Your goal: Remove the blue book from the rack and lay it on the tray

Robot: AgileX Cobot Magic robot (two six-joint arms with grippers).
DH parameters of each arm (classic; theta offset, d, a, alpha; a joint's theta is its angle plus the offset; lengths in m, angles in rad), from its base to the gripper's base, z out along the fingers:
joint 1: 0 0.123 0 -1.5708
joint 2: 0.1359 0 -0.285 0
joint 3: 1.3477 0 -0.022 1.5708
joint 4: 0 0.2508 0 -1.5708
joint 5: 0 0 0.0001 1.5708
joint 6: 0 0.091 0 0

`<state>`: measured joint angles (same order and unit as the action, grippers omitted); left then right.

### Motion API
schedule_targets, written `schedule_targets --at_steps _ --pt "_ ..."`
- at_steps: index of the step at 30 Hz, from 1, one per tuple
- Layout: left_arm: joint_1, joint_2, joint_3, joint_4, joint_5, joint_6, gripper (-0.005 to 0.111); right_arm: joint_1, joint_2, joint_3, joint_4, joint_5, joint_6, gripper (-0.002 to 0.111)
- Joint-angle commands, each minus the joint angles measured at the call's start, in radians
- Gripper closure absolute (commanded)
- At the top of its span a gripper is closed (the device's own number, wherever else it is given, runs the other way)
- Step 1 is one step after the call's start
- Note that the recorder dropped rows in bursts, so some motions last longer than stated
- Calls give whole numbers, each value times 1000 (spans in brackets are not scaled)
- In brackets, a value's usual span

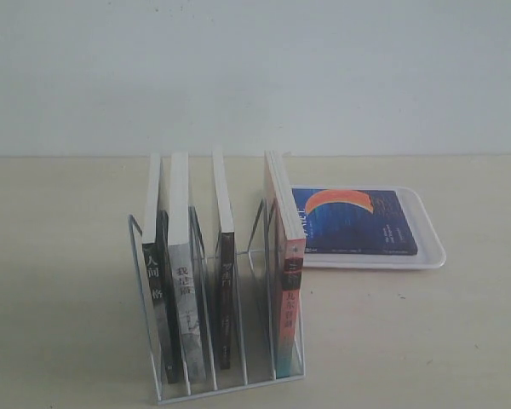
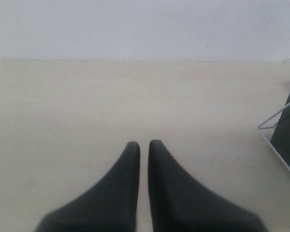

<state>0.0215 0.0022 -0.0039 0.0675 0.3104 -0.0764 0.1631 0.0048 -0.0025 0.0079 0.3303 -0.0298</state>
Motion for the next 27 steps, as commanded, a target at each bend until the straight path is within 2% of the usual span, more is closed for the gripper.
schedule_targets --at_steps 1,13,27 --pt "-8 -2 4 2 -4 2 101 -3 -5 2 -8 5 -3 108" --pt "-8 -2 4 2 -4 2 101 -60 -5 2 7 18 -1 108" --pt "-8 -2 4 2 -4 2 101 -60 -5 2 7 18 3 108"
